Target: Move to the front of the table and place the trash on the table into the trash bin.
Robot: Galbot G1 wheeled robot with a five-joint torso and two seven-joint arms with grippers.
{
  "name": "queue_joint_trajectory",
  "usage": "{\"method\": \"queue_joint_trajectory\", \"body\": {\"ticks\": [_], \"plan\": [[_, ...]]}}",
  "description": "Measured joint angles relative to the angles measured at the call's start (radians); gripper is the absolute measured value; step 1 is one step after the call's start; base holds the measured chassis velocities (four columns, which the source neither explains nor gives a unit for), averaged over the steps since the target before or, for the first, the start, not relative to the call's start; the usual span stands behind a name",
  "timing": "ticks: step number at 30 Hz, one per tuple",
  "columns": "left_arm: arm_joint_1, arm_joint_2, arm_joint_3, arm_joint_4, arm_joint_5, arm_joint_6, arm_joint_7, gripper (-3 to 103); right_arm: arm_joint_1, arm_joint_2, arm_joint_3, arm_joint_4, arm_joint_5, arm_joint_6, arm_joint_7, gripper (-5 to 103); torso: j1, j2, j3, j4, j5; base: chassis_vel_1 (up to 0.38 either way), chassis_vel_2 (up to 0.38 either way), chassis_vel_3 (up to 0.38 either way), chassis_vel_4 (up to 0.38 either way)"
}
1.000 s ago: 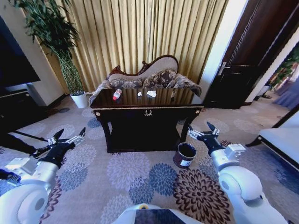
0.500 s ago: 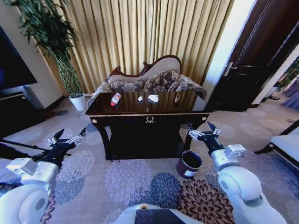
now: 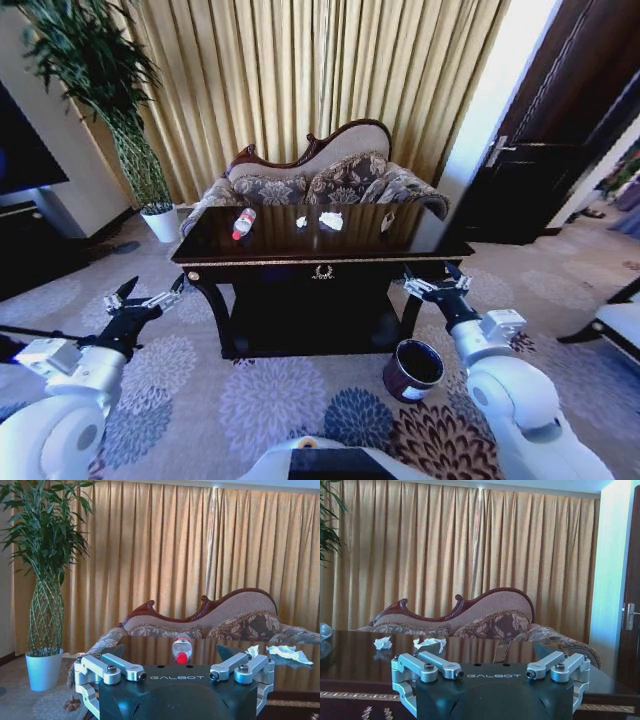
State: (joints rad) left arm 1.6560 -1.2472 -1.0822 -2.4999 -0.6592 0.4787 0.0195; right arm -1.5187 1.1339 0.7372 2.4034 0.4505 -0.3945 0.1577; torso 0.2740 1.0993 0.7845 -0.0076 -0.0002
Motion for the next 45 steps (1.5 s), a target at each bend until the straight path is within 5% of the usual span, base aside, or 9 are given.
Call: {"method": "queue_joint_trajectory", "body": {"ticks": [15, 28, 36, 45], "plan": [[-0.002, -0.002, 0.002, 0.000, 0.000, -0.001, 0.000, 100, 0.003, -0.002, -0.001, -0.005, -0.009, 0.000, 0.000, 100, 0.000, 0.000, 0.000, 0.0002, -0.0001, -0.166, 0.161, 0.167, -0.164], [0.014, -0.008, -0.007, 0.000, -0.006, -0.050, -0.001, 100, 0.067, -0.035, -0.001, -0.030, 0.028, -0.093, 0.015, 100, 0.000, 0.000, 0.000, 0.0001, -0.0002, -0.095, 0.081, 0.087, -0.092], [0.030, -0.014, 0.008, 0.000, -0.003, -0.056, -0.009, 100, 0.258, -0.086, -0.056, -0.171, 0.204, -0.192, 0.096, 100, 0.000, 0.000, 0.000, 0.0003, 0.0000, 0.000, 0.000, 0.000, 0.000], [0.040, 0.000, -0.002, 0.000, -0.004, -0.057, -0.030, 100, 0.462, -0.104, -0.153, -0.343, 0.240, -0.237, 0.128, 100, 0.000, 0.000, 0.000, 0.0002, 0.0000, 0.000, 0.000, 0.000, 0.000]]}}
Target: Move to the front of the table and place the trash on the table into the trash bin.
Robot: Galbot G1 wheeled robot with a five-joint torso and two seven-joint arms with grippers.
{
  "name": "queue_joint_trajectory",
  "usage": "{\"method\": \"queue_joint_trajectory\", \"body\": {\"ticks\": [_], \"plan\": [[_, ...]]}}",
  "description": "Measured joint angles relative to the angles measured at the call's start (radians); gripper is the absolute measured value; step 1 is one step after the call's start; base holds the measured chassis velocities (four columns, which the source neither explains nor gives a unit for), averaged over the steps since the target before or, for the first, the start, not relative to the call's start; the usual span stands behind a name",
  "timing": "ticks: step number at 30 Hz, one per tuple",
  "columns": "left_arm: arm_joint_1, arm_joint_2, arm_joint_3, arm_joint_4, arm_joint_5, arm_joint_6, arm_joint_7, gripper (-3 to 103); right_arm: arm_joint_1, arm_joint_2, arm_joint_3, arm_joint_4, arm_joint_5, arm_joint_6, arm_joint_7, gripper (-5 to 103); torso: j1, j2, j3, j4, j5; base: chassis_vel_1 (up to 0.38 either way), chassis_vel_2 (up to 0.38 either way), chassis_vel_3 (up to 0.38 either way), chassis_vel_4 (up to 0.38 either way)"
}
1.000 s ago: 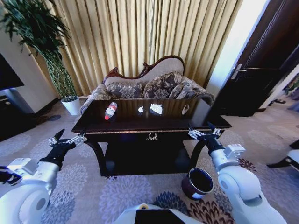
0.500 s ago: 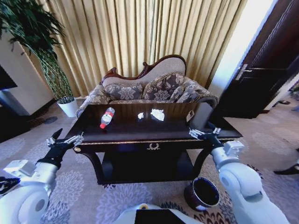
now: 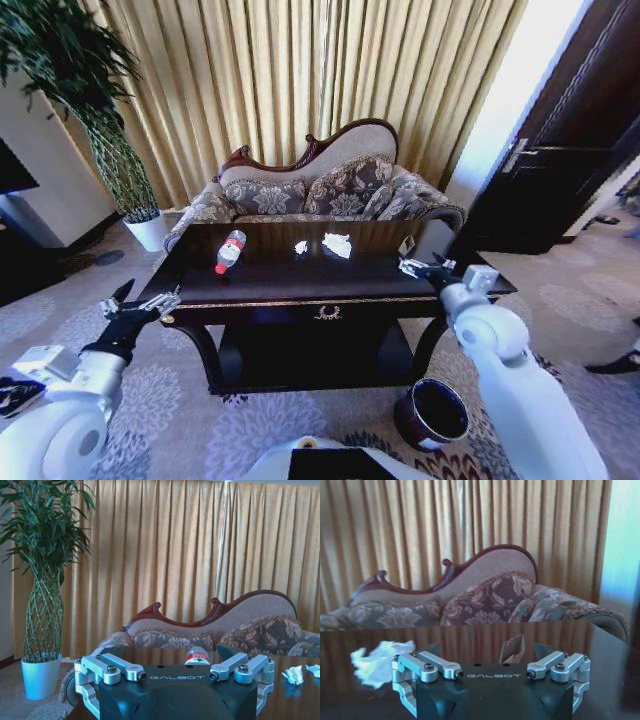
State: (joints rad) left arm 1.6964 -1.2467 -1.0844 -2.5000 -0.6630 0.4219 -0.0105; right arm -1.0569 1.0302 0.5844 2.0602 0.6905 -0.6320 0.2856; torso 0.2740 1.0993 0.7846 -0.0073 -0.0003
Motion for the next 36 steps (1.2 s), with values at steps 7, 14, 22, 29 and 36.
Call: {"method": "queue_joint_trajectory", "body": {"ticks": [7, 14, 22, 29, 36], "plan": [[0.004, 0.035, -0.009, 0.000, -0.001, 0.000, -0.011, 100, 0.166, 0.007, -0.095, -0.194, -0.036, -0.029, 0.062, 100, 0.000, 0.000, 0.000, 0.0000, 0.0001, 0.000, 0.000, 0.000, 0.000], [0.008, 0.029, -0.008, 0.000, 0.002, 0.000, -0.015, 100, 0.209, 0.014, -0.120, -0.278, -0.034, -0.056, 0.090, 100, 0.000, 0.000, 0.000, -0.0001, 0.0000, 0.000, 0.000, 0.000, 0.000], [0.004, 0.024, -0.003, 0.000, 0.006, -0.002, -0.015, 100, 0.233, 0.014, -0.132, -0.338, -0.034, -0.052, 0.087, 100, 0.000, 0.000, 0.000, -0.0001, 0.0001, 0.000, 0.000, 0.000, 0.000], [0.004, 0.025, -0.005, 0.000, 0.006, -0.002, -0.015, 100, 0.249, 0.019, -0.154, -0.371, -0.036, -0.033, 0.084, 91, 0.000, 0.000, 0.000, 0.0000, 0.0000, 0.000, 0.000, 0.000, 0.000], [0.000, 0.024, -0.004, 0.000, 0.006, -0.002, -0.014, 100, 0.247, 0.022, -0.159, -0.382, -0.043, -0.023, 0.080, 70, 0.000, 0.000, 0.000, 0.0000, 0.0000, 0.000, 0.000, 0.000, 0.000]]}}
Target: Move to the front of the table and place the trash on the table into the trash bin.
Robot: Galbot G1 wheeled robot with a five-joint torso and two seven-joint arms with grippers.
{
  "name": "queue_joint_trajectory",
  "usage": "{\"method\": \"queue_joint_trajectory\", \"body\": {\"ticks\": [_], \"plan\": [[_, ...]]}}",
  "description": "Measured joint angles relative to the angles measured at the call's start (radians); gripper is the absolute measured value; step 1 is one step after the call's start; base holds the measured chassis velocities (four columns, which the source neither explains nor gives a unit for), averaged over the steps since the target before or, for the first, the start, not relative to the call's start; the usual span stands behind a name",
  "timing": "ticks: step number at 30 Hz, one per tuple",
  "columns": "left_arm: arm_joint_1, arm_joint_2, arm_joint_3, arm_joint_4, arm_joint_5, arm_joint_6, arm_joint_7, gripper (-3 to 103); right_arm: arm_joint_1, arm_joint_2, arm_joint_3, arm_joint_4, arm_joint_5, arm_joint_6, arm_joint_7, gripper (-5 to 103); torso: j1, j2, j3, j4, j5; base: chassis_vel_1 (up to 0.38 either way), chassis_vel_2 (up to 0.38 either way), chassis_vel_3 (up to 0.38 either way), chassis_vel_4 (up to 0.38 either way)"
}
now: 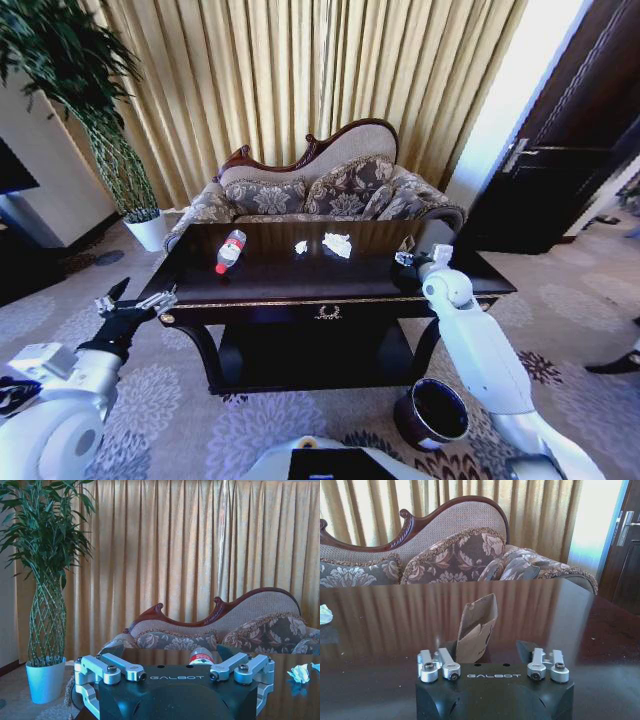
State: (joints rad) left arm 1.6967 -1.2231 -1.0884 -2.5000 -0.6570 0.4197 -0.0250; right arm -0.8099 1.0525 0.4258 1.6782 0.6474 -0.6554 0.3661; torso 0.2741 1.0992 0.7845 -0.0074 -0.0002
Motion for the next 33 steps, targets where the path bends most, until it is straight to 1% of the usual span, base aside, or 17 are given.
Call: {"method": "queue_joint_trajectory", "body": {"ticks": [1, 2, 5, 6, 7, 9, 10, 11, 12, 13, 14, 17, 18, 26, 29, 31, 33], "plan": [[-0.001, 0.000, 0.001, 0.000, 0.000, 0.000, 0.000, 100, 0.000, -0.001, 0.000, -0.001, -0.001, 0.002, -0.001, 64, 0.000, 0.000, 0.000, 0.0000, 0.0000, 0.000, 0.000, 0.000, 0.000], [-0.001, 0.000, 0.001, 0.000, 0.000, 0.000, 0.000, 100, 0.000, -0.001, 0.000, -0.001, -0.001, 0.002, -0.001, 64, 0.000, 0.000, 0.000, 0.0000, 0.0000, 0.000, 0.000, 0.000, 0.000], [-0.003, 0.000, 0.002, 0.000, 0.000, 0.000, 0.002, 100, -0.002, -0.005, 0.000, 0.000, -0.003, 0.009, -0.002, 48, 0.000, 0.000, 0.000, 0.0000, 0.0000, 0.000, 0.000, 0.000, 0.000], [-0.003, 0.000, 0.002, 0.000, 0.000, 0.000, 0.002, 100, -0.002, -0.005, 0.000, 0.000, -0.003, 0.009, -0.002, 48, 0.000, 0.000, 0.000, 0.0000, 0.0000, 0.000, 0.000, 0.000, 0.000], [-0.003, -0.001, 0.002, 0.000, 0.000, 0.000, 0.002, 100, -0.004, -0.005, 0.000, 0.001, -0.004, 0.010, -0.002, 42, 0.000, 0.000, 0.000, 0.0000, 0.0000, 0.000, 0.000, 0.000, 0.000], [-0.003, -0.001, 0.002, 0.000, 0.000, 0.000, 0.002, 100, -0.006, -0.006, 0.001, 0.002, -0.005, 0.013, -0.002, 42, 0.000, 0.000, 0.000, 0.0000, 0.0000, 0.000, 0.000, 0.000, 0.000], [-0.003, -0.001, 0.003, 0.000, 0.000, 0.000, 0.004, 100, -0.009, -0.007, 0.002, 0.005, -0.007, 0.017, -0.003, 37, 0.000, 0.000, 0.000, 0.0000, 0.0000, 0.000, 0.000, 0.000, 0.000], [-0.003, -0.003, 0.003, 0.000, 0.000, 0.000, 0.005, 100, -0.013, -0.007, 0.004, 0.008, -0.008, 0.020, -0.003, 27, 0.000, 0.000, 0.000, 0.0000, 0.0000, 0.000, 0.000, 0.000, 0.000], [-0.002, -0.005, 0.004, 0.000, 0.000, 0.000, 0.009, 100, -0.017, -0.007, 0.005, 0.012, -0.009, 0.022, -0.004, 27, 0.000, 0.000, 0.000, 0.0000, 0.0000, 0.000, 0.000, 0.000, 0.000], [-0.002, -0.006, 0.004, 0.000, 0.001, 0.000, 0.013, 100, -0.020, -0.007, 0.006, 0.016, -0.009, 0.023, -0.005, 21, 0.000, 0.000, 0.000, 0.0000, 0.0000, 0.000, 0.000, 0.000, 0.000], [-0.002, -0.006, 0.004, 0.000, 0.001, 0.000, 0.013, 100, -0.020, -0.007, 0.006, 0.016, -0.009, 0.023, -0.005, 21, 0.000, 0.000, 0.000, 0.0000, 0.0000, 0.000, 0.000, 0.000, 0.000], [0.001, -0.008, 0.004, 0.000, 0.002, 0.000, 0.019, 100, -0.028, -0.007, 0.010, 0.023, -0.014, 0.028, -0.006, 4, 0.000, 0.000, 0.000, 0.0000, 0.0000, 0.000, 0.000, 0.000, 0.000], [0.001, -0.008, 0.004, 0.000, 0.002, 0.000, 0.020, 100, -0.030, -0.008, 0.012, 0.023, -0.019, 0.032, -0.011, 2, 0.000, 0.000, 0.000, 0.0000, 0.0000, 0.000, 0.000, 0.000, 0.000], [0.003, -0.008, 0.000, 0.000, 0.002, 0.000, 0.021, 100, -0.035, -0.011, 0.021, 0.026, -0.043, 0.048, -0.049, 0, 0.000, 0.000, 0.000, 0.0000, 0.0000, 0.000, 0.000, 0.000, 0.000], [0.004, -0.008, 0.000, 0.000, 0.002, 0.000, 0.021, 100, -0.042, -0.011, 0.025, 0.026, -0.050, 0.096, -0.080, 0, 0.000, 0.000, 0.000, 0.0001, 0.0000, 0.000, 0.000, 0.000, 0.000], [0.004, -0.008, 0.000, 0.000, 0.002, 0.000, 0.021, 100, -0.045, -0.012, 0.026, 0.026, -0.051, 0.109, -0.088, 0, 0.000, 0.000, 0.000, 0.0001, 0.0000, 0.000, 0.000, 0.000, 0.000], [0.004, -0.008, 0.000, 0.000, 0.002, 0.000, 0.021, 100, -0.067, -0.013, 0.042, 0.054, -0.040, 0.167, -0.119, 0, 0.000, 0.000, 0.000, 0.0002, 0.0001, 0.000, 0.000, 0.000, 0.000]]}}
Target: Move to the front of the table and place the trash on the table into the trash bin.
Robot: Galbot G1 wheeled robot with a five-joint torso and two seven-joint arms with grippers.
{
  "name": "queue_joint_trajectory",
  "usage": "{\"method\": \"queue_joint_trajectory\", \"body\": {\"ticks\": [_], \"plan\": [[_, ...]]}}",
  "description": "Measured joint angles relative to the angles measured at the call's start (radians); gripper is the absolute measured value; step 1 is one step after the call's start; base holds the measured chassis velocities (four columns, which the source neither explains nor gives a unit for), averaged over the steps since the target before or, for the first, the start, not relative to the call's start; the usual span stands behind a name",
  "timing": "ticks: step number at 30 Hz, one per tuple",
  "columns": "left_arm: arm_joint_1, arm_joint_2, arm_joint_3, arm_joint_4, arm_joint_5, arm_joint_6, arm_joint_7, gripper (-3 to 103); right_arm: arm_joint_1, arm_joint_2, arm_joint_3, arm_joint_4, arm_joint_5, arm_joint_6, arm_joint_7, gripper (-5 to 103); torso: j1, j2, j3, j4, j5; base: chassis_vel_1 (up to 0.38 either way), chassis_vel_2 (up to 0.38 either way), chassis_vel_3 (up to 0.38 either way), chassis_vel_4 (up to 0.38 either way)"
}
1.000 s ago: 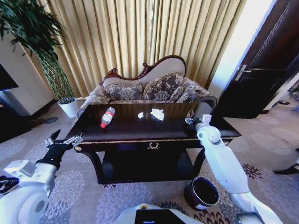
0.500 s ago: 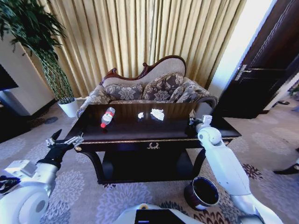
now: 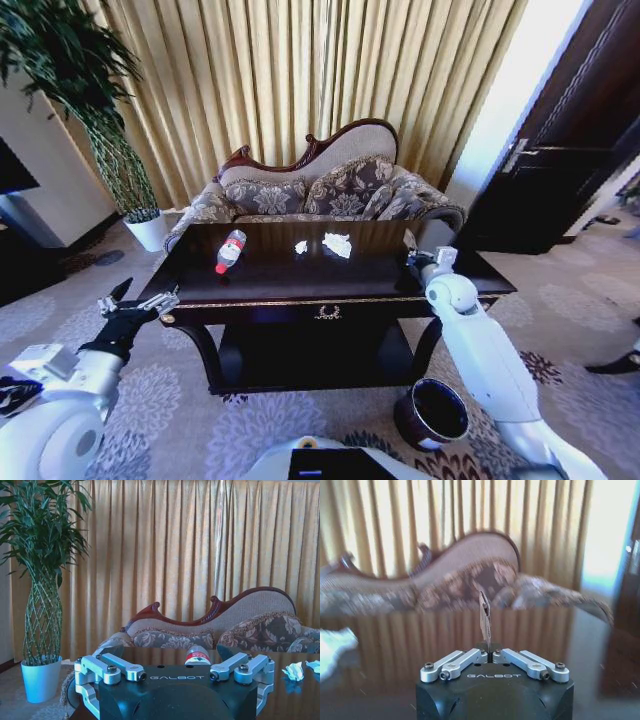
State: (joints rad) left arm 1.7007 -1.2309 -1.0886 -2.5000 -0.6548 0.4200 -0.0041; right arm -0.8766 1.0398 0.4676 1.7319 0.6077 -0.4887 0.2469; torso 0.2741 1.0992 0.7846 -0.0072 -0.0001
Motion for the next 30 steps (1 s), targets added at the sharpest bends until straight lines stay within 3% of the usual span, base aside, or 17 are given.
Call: {"method": "queue_joint_trajectory", "body": {"ticks": [4, 6, 10, 19, 30], "plan": [[-0.001, 0.000, 0.001, 0.000, -0.001, 0.000, 0.000, 100, -0.066, -0.005, 0.034, 0.085, 0.022, 0.067, -0.045, 0, 0.000, 0.000, 0.000, -0.0001, -0.0001, 0.000, 0.000, 0.000, 0.000], [-0.004, 0.000, 0.002, 0.000, -0.004, 0.001, 0.000, 100, -0.144, -0.008, 0.070, 0.155, 0.025, 0.145, -0.090, 0, 0.000, 0.000, 0.000, -0.0002, -0.0004, 0.000, 0.000, 0.000, 0.000], [-0.010, 0.002, 0.005, 0.000, -0.008, 0.001, 0.000, 100, -0.262, -0.007, 0.116, 0.235, 0.012, 0.224, -0.121, 0, 0.000, 0.000, 0.000, -0.0005, -0.0001, 0.000, 0.000, 0.000, 0.000], [-0.027, 0.017, 0.014, 0.000, -0.035, 0.008, -0.003, 100, -0.412, 0.011, 0.175, 0.433, -0.001, 0.198, -0.124, 0, 0.000, 0.000, 0.000, -0.0001, -0.0003, 0.000, 0.000, 0.000, 0.000], [-0.026, 0.013, 0.018, 0.000, -0.032, 0.014, -0.003, 100, -0.485, 0.023, 0.209, 0.516, -0.015, 0.176, -0.115, 0, 0.000, 0.000, 0.000, -0.0002, -0.0001, 0.000, 0.000, 0.000, 0.000]]}}
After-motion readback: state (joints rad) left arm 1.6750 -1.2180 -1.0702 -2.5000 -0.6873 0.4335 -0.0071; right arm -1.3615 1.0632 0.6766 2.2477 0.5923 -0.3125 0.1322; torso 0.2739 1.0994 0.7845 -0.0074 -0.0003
